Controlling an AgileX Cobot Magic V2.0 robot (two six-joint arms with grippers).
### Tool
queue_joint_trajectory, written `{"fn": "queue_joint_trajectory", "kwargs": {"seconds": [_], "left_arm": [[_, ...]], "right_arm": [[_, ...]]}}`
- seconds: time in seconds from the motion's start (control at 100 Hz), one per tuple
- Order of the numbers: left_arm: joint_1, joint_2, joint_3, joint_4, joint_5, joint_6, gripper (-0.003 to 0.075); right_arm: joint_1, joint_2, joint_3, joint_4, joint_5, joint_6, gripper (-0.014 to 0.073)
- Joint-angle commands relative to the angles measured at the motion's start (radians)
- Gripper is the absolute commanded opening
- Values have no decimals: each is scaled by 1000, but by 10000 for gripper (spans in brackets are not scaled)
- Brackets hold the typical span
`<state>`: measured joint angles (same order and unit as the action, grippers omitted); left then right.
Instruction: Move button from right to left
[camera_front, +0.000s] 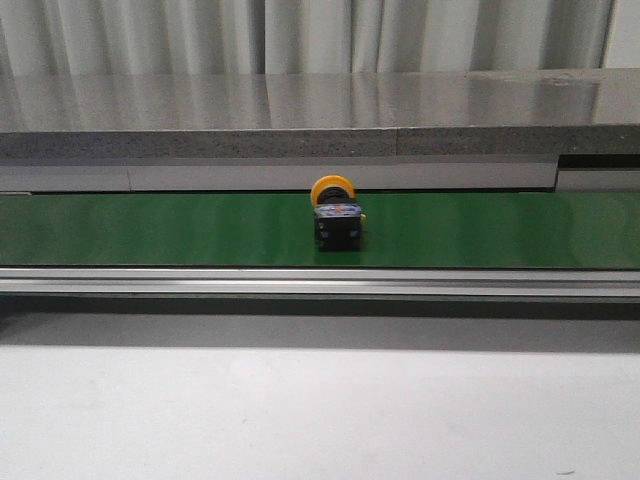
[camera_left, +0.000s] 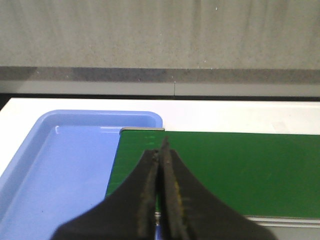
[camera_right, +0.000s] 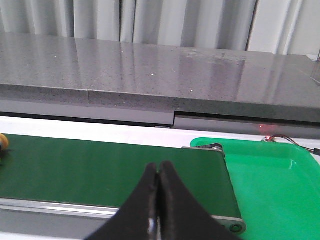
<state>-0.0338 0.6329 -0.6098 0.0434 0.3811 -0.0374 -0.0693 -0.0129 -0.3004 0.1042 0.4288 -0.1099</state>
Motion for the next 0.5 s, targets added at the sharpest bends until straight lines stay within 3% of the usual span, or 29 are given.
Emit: {"fn": "queue_joint_trajectory", "kwargs": {"seconds": [0.0,0.14,0.24,0.49], "left_arm": [[-9,100,-97,-15,-26,-9,106],[-9,236,-183,-95,3,-9,390],[-9,332,-245,-121,46,-9,533],[-9,548,-420,-143,222,-9,545]], "right_arm": [[1,-13,-23,4,-84,0,-67],[1,-13,-23,4,-86,0,-67],[1,-13,-23,4,-87,0,-67],[1,-13,-23,4,-87,0,-67]]}}
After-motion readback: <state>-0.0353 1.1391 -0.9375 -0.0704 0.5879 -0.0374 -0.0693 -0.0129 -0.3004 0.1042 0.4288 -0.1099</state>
